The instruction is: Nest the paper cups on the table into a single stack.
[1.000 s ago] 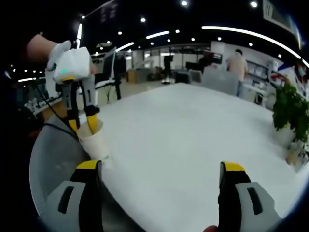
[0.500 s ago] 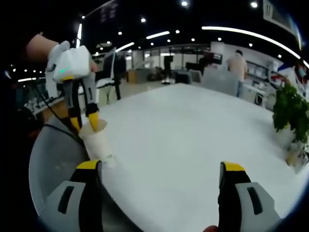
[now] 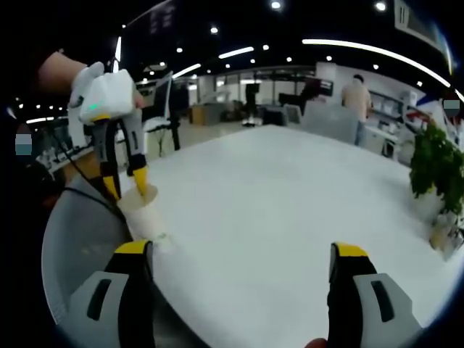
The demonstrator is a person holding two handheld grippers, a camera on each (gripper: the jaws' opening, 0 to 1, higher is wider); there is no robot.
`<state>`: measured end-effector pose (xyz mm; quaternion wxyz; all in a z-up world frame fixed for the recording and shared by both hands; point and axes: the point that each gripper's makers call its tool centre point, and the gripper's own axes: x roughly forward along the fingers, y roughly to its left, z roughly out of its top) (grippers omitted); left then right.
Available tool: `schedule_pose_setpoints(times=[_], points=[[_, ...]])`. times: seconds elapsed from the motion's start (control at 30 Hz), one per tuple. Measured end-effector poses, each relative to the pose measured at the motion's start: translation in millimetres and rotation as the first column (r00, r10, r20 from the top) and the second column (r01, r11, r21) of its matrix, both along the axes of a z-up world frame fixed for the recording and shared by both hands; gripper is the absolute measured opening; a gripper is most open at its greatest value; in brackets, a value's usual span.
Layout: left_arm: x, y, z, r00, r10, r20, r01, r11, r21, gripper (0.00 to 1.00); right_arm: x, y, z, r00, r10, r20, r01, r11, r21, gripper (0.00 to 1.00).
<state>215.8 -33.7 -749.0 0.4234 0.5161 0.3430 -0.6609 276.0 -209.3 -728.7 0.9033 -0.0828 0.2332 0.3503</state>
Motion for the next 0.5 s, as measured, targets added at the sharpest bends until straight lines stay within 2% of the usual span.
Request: schedule_pose_setpoints(times=[0.2,0.5], points=[[1.4,1,3.6,1.0,0.031,-0.006,-0.031,0.999,-0.014,0.28,-1,-2,-2.6,1.0,-0.002,-0.005,0.002,1.0,-0.002,0.99],[6.6,5,15.5,0.996,0.094,-0.008,-0.094,0.993,-0.074,0.3,1,0,-1.0,1.0,0.005,-0.002,-0.005,1.0,-0.005,0.99]])
